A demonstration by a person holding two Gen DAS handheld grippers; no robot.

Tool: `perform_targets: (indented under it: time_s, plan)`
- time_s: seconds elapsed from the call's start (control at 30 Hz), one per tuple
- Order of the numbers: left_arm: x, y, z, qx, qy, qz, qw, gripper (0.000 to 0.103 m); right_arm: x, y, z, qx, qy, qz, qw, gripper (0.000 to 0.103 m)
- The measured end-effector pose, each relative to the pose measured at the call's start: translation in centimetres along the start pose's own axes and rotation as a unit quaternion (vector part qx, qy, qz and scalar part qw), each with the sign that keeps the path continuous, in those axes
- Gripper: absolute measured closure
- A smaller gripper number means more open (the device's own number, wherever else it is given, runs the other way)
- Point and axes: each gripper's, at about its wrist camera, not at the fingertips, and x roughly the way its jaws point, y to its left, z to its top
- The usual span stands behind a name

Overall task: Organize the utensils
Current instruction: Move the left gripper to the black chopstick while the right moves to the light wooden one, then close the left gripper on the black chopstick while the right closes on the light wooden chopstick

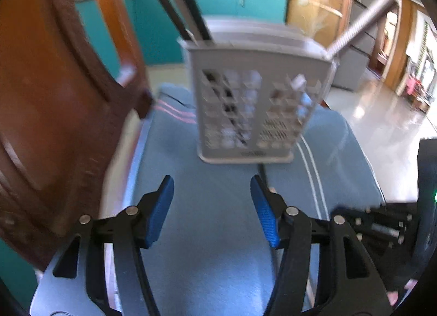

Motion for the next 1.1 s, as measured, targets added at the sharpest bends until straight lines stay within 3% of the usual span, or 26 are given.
perform_targets:
  time_s: [0.07,0.17,0.2,0.37,0.47,0.57,0.83,1.1]
  plan:
    - [1.0,-0.9,-0.4,0.017,0.018,0.001,0.9997,0.044,-0.3,-0.2,0.2,0.013,-0.004,0.028,1.0,0.095]
    - [2.0,-1.6,-0.6,0.026,0.031,0.016,0.999,0.044,-0.8,1.4,0.0,-0.015,-0.01,0.074,0.997,0.069]
    - [2.0,-1.4,-0.5,0.021,0.03,0.016,0.9992,0.044,-0.9,2.4,-0.2,-0.032,-0.014,0.079,0.996,0.066]
    - [1.8,0.3,-0.1,-0.012,0.019,0.016,0.9996,0.044,0.4,5.8,-0.7,-0.087,-0.009,0.051,0.995,0.068]
    - [2.3,1.1,-0.3,-0.018,0.026,0.017,0.9994,0.044,1.0,5.7,-0.6,-0.079,-0.001,0.033,0.996,0.093]
    - [2.9,1.0,-0.6,-0.014,0.032,0.018,0.9992,0.044,0.9,4.2,-0.2,-0.051,0.009,0.025,0.998,0.096]
    - [3.8,-0.9,-0.3,0.003,0.034,0.003,0.9994,0.043,0.6,-0.4,0.4,0.02,0.01,-0.009,1.0,0.094]
    - [7.1,-2.9,-0.4,0.023,0.063,0.011,0.9977,0.039,-0.4,-3.5,0.7,0.087,-0.023,-0.008,0.996,0.073]
